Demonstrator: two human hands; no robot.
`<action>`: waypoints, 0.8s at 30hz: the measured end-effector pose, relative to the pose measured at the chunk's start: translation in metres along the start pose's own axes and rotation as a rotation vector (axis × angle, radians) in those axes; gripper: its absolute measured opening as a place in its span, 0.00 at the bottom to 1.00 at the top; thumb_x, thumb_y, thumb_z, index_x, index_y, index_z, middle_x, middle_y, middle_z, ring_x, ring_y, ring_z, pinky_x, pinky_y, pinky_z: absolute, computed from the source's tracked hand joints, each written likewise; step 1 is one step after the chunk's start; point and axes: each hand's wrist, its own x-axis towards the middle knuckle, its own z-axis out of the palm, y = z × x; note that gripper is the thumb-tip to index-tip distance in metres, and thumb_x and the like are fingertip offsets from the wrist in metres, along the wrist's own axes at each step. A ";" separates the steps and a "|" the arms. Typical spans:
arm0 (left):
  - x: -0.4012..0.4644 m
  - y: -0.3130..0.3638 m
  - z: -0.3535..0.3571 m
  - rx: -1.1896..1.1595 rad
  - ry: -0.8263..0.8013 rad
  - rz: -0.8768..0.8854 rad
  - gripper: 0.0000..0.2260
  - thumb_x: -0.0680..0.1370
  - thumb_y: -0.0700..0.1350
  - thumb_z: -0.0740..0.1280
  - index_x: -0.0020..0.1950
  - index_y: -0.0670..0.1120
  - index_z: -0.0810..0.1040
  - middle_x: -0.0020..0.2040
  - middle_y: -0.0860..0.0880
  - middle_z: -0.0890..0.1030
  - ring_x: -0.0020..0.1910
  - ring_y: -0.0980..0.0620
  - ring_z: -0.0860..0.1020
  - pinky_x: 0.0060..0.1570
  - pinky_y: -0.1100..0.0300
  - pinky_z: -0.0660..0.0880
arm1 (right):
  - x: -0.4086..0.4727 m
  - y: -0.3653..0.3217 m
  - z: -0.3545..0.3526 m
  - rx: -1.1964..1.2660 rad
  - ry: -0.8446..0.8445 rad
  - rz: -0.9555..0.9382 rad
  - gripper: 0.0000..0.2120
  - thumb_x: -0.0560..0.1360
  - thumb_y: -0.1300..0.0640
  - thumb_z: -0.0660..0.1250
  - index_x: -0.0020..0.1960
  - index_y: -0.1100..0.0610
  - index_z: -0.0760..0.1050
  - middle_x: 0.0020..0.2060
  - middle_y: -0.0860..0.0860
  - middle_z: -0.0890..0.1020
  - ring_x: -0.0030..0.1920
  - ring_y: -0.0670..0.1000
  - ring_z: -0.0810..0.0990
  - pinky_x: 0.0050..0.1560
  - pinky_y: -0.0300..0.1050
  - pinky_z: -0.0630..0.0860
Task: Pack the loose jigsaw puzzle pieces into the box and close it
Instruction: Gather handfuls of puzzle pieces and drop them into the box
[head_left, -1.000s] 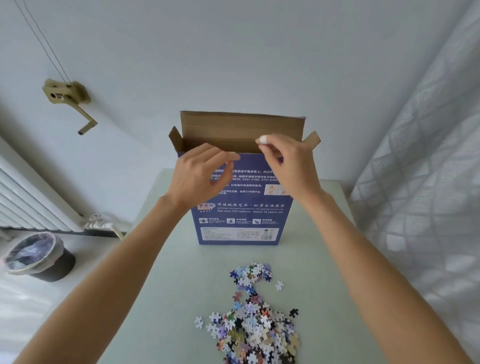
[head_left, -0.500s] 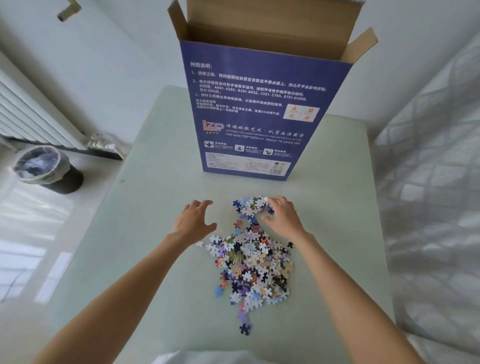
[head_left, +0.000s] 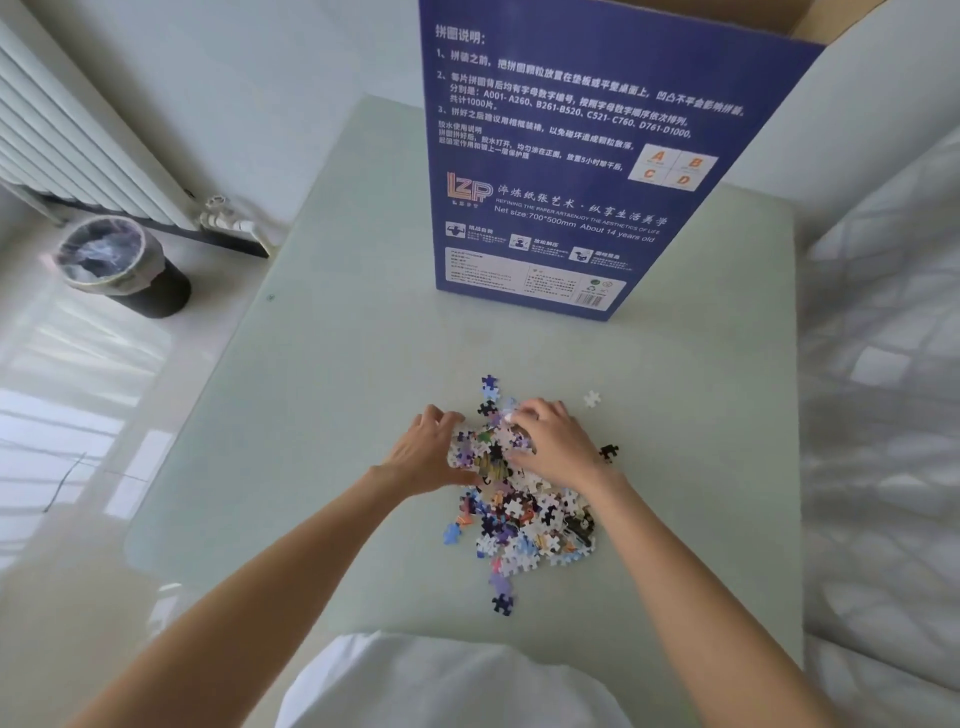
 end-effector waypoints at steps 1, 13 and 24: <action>0.000 0.005 0.004 0.016 -0.001 0.012 0.41 0.67 0.62 0.72 0.72 0.48 0.60 0.65 0.45 0.64 0.62 0.48 0.67 0.62 0.56 0.69 | -0.010 -0.001 0.004 0.065 0.010 0.007 0.26 0.74 0.48 0.66 0.70 0.53 0.65 0.67 0.51 0.67 0.67 0.51 0.65 0.67 0.47 0.65; 0.004 0.030 0.025 -0.041 0.078 0.004 0.36 0.65 0.60 0.75 0.68 0.52 0.65 0.60 0.49 0.72 0.60 0.48 0.70 0.57 0.56 0.70 | -0.060 0.003 0.024 0.010 0.290 0.186 0.33 0.70 0.43 0.70 0.70 0.53 0.64 0.70 0.53 0.64 0.71 0.55 0.60 0.68 0.57 0.61; -0.009 0.031 0.025 -0.252 0.119 0.019 0.27 0.68 0.50 0.75 0.64 0.47 0.71 0.55 0.47 0.76 0.50 0.50 0.77 0.52 0.57 0.75 | -0.044 -0.006 0.031 0.138 0.216 0.212 0.32 0.70 0.47 0.70 0.70 0.56 0.64 0.63 0.52 0.72 0.62 0.53 0.69 0.61 0.45 0.70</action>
